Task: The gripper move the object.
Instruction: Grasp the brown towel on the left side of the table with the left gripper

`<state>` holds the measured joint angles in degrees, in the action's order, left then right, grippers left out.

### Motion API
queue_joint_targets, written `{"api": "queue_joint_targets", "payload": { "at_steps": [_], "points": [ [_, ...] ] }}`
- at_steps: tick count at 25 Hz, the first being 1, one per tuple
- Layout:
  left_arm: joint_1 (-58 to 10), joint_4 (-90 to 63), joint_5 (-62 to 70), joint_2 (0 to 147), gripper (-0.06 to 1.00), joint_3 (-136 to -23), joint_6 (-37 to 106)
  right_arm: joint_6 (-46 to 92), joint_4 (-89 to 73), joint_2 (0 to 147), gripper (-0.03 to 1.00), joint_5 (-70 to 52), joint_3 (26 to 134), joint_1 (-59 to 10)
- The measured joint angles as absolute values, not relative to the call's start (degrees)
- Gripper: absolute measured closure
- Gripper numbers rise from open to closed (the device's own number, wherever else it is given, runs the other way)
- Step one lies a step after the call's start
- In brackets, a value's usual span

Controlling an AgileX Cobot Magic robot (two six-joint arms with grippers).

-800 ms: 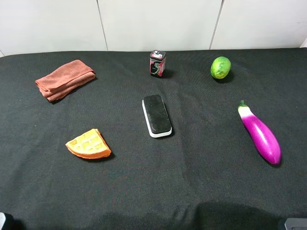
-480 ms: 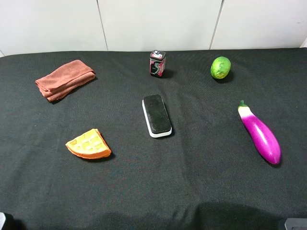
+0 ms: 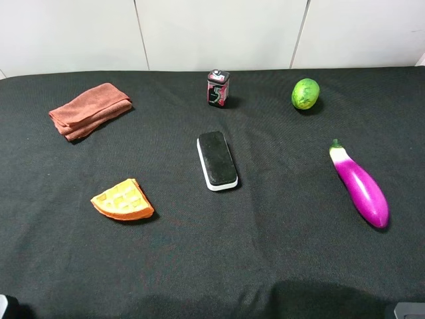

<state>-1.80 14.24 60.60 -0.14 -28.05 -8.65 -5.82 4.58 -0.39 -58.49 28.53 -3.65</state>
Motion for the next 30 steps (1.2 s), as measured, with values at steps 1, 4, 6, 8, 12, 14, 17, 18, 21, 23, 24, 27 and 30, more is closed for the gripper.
{"api": "queue_joint_targets", "payload": {
  "at_steps": [1,4,6,8,12,14,17,18,21,23,24,27,30],
  "points": [
    [-1.8,14.24,60.6,-0.14,0.0,-28.05,-8.65,-5.82,4.58,-0.39,0.33,-58.49,28.53,-3.65],
    [-1.8,14.24,60.6,-0.14,0.0,-28.05,-8.65,-5.82,4.58,-0.39,0.33,-58.49,28.53,-3.65],
    [-1.8,14.24,60.6,-0.14,0.0,-28.05,-8.65,-5.82,4.58,-0.39,0.33,-58.49,28.53,-3.65],
    [-1.8,14.24,60.6,-0.14,0.0,-28.05,-8.65,-5.82,4.58,-0.39,0.33,-58.49,28.53,-3.65],
    [-1.8,14.24,60.6,-0.14,0.0,-28.05,-8.65,-5.82,4.58,-0.39,0.33,-58.49,28.53,-3.65],
    [-1.8,14.24,60.6,-0.14,0.0,-28.05,-8.65,-5.82,4.58,-0.39,0.33,-58.49,28.53,-3.65],
    [-1.8,14.24,60.6,-0.14,0.0,-28.05,-8.65,-5.82,4.58,-0.39,0.33,-58.49,28.53,-3.65],
    [-1.8,14.24,60.6,-0.14,0.0,-28.05,-8.65,-5.82,4.58,-0.39,0.33,-58.49,28.53,-3.65],
    [-1.8,14.24,60.6,-0.14,0.0,-28.05,-8.65,-5.82,4.58,-0.39,0.33,-58.49,28.53,-3.65],
    [-1.8,14.24,60.6,-0.14,0.0,-28.05,-8.65,-5.82,4.58,-0.39,0.33,-58.49,28.53,-3.65],
    [-1.8,14.24,60.6,-0.14,0.0,-28.05,-8.65,-5.82,4.58,-0.39,0.33,-58.49,28.53,-3.65],
    [-1.8,14.24,60.6,-0.14,0.0,-28.05,-8.65,-5.82,4.58,-0.39,0.33,-58.49,28.53,-3.65],
    [-1.8,14.24,60.6,-0.14,0.0,-28.05,-8.65,-5.82,4.58,-0.39,0.33,-58.49,28.53,-3.65]
  ]
}}
